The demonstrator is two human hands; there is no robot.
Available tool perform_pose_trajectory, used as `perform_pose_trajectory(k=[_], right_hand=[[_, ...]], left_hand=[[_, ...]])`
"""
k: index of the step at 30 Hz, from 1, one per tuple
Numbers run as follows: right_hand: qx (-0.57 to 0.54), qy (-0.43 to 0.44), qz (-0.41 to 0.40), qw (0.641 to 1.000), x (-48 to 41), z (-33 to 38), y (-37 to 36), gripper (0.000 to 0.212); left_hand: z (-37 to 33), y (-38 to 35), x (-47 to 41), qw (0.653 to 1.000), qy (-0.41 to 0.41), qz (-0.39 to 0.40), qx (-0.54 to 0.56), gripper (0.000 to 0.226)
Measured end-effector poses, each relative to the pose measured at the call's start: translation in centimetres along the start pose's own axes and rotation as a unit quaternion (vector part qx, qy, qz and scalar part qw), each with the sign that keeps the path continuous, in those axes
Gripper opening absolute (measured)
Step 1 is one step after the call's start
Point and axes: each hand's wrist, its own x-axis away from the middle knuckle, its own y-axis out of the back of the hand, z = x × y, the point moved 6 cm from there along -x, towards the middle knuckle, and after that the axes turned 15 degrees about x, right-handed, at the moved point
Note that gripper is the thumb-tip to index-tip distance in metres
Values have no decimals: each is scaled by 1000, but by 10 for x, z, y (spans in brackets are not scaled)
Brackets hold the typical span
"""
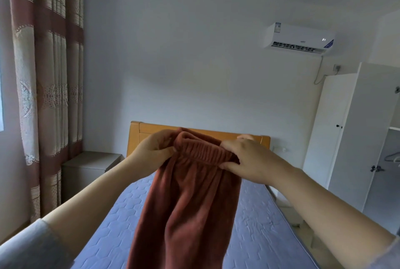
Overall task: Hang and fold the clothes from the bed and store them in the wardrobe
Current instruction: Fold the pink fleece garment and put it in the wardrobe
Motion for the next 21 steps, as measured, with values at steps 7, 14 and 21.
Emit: perform_pose_trajectory(k=[7, 14, 21], right_hand=[[-213, -82, -52, 972, -7, -6, 5, 9], [-271, -95, -88, 954, -19, -5, 0, 24], [-658, -208, 107, 716, -5, 21, -76, 56]], left_hand=[[-1, 6, 0, 997, 47, 17, -61, 70], [-7, 13, 5, 996, 89, -25, -11, 45], [-10, 15, 1, 994, 48, 2, 93, 34]])
